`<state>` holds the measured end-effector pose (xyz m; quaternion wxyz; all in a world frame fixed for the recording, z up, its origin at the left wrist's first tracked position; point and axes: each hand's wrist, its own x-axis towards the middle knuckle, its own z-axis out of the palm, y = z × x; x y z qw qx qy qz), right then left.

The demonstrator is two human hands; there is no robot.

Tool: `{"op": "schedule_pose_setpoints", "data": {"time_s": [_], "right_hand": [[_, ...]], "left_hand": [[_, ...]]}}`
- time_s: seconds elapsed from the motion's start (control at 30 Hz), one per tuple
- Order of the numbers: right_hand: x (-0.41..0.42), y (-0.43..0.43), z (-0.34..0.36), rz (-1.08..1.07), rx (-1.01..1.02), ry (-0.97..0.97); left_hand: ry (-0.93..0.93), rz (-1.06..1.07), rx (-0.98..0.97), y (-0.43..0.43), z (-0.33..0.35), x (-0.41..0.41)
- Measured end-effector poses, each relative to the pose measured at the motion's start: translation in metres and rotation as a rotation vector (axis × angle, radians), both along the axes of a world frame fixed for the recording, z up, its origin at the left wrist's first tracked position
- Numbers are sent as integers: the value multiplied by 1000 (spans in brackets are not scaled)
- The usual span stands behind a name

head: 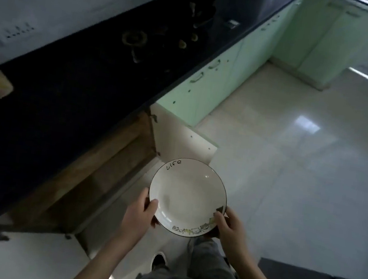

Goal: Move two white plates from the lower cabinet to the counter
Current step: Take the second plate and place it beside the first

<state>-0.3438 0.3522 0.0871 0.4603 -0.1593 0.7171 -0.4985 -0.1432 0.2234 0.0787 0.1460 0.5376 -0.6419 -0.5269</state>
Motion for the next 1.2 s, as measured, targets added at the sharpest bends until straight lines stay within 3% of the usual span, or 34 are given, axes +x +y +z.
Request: {"op": "schedule_pose_setpoints", "data": {"time_s": [0.3, 0.57, 0.97, 1.2], "right_hand": [[-102, 70, -11, -355, 32, 91], [-255, 74, -23, -384, 129, 137], [-488, -48, -34, -324, 34, 56], [-647, -138, -24, -446, 58, 86]], "left_hand": [[87, -391, 85, -1, -9, -160], [81, -416, 162, 2, -12, -329], [30, -327, 67, -108, -15, -547], [93, -481, 97, -221, -8, -730]]}}
